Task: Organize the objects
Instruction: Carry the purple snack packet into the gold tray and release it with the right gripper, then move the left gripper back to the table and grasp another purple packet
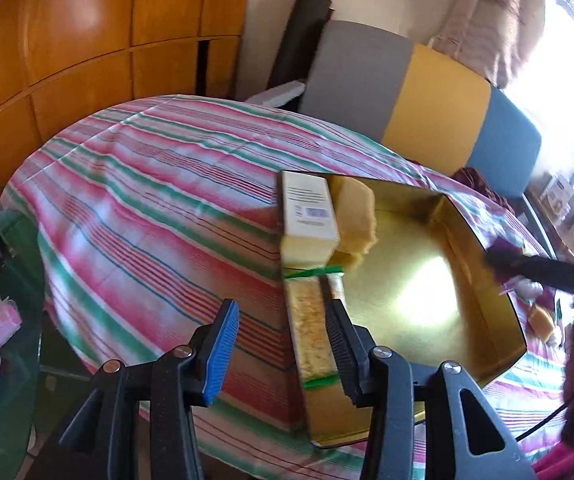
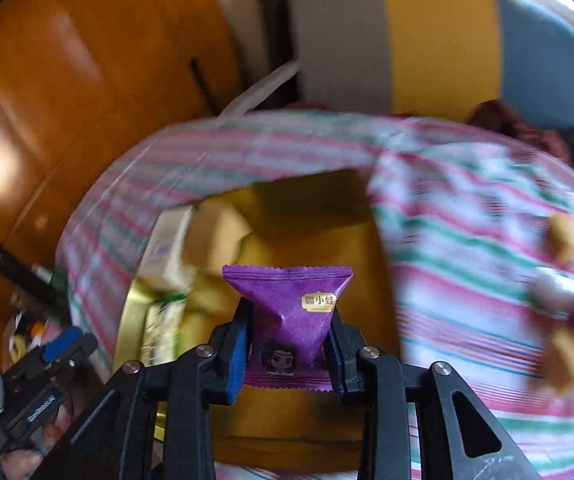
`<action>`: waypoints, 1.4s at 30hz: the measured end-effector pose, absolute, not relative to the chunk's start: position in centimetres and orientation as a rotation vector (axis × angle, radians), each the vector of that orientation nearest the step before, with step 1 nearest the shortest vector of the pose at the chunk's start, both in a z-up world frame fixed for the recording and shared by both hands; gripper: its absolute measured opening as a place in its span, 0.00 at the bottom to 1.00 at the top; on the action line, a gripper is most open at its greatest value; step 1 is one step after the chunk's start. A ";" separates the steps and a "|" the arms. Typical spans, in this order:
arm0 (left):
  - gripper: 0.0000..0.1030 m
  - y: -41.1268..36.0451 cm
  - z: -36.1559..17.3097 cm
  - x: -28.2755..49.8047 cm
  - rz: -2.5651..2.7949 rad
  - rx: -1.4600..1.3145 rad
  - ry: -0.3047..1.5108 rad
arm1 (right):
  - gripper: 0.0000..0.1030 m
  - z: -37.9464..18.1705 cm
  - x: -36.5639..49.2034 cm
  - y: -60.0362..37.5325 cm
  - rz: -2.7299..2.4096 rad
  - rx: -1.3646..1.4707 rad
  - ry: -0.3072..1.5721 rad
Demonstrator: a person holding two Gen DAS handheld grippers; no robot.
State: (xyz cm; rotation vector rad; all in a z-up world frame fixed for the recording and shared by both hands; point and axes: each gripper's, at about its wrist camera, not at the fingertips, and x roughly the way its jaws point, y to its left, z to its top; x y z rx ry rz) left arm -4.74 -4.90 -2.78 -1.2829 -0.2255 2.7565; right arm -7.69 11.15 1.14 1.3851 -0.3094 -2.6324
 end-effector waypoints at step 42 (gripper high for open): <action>0.44 -0.4 -1.9 -4.4 2.643 -1.254 -0.117 | 0.75 2.0 -3.3 20.8 -2.799 1.292 -0.474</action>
